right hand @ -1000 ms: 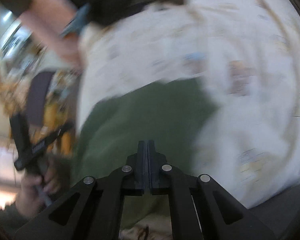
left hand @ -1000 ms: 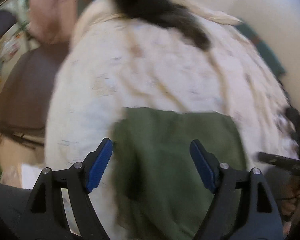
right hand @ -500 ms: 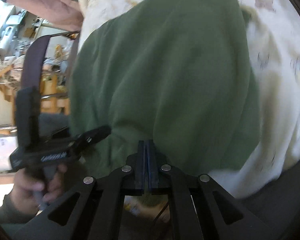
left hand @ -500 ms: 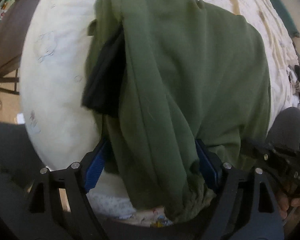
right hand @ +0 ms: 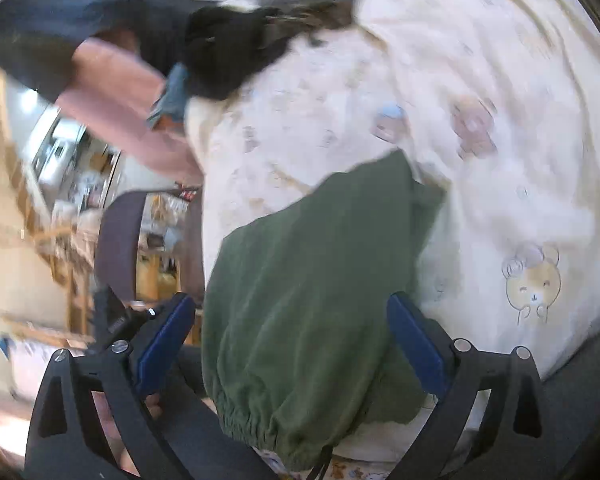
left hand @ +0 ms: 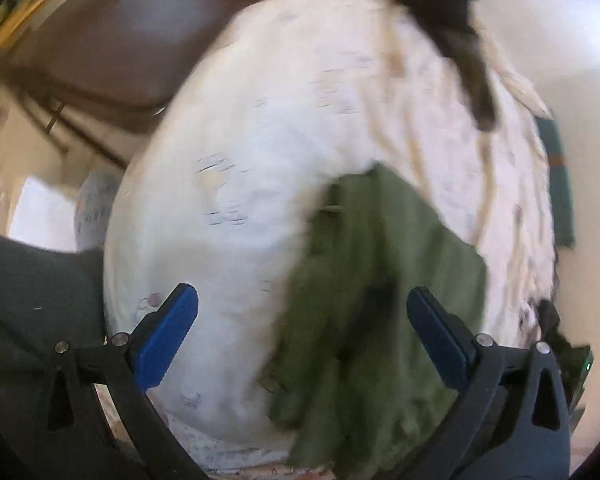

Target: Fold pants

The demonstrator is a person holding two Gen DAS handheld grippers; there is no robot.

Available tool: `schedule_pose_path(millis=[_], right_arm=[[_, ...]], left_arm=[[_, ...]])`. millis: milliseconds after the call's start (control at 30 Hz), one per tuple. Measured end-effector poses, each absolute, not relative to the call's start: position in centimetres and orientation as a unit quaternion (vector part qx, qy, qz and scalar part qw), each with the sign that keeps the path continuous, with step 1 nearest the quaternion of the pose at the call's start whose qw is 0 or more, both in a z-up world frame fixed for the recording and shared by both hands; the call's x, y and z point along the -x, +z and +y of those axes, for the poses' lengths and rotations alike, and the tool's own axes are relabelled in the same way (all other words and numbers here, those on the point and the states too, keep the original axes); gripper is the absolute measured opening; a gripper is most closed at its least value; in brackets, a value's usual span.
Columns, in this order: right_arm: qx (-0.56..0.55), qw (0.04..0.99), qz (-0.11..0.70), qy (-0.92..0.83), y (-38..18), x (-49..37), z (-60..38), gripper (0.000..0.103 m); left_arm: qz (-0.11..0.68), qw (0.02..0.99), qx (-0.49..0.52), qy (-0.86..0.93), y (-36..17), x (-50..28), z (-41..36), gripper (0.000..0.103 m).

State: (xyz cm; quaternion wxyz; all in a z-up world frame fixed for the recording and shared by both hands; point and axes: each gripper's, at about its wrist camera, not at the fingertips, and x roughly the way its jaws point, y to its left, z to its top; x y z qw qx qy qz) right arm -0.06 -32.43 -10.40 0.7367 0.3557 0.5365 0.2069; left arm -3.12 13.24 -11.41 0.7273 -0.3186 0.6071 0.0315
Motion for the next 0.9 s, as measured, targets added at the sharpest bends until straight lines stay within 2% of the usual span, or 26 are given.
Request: schedule_pose_path(millis=[100,233,367,533,600,700,900], right_arm=[[-0.392,0.712,0.555,0.179,-13.4,-0.3,-33.1,0.099],[-0.425,0.678,0.583,0.140,-16.3,-0.9,-33.4,0.099],[-0.415,0.662,0.607,0.146,-17.4,-1.3,-32.8,0.099],[-0.396,0.693,0.578,0.171,-15.8,-1.6,-32.2,0.099],[-0.394,0.687,0.584,0.180,-16.3,-1.8,-31.8,0.099],[-0.386,0.643,0.638,0.175,-19.2,-2.3,-30.4,0.098],[-0.325,0.644,0.674,0.157,-19.8,-2.0,-28.6,0.098]], left_arm=[[0.628,0.695,0.350,-0.005,-13.8,3.2,11.4,0.103],[0.634,0.700,0.326,-0.039,-14.5,3.3,7.9,0.103],[0.605,0.685,0.402,-0.052,-14.1,3.5,8.0,0.103],[0.612,0.731,0.297,-0.039,-13.1,2.6,5.8,0.103],[0.639,0.712,0.289,-0.032,-14.7,2.4,5.5,0.103],[0.663,0.688,0.295,-0.009,-16.6,3.0,6.7,0.103],[0.672,0.681,0.290,-0.028,-16.9,3.1,6.2,0.103]])
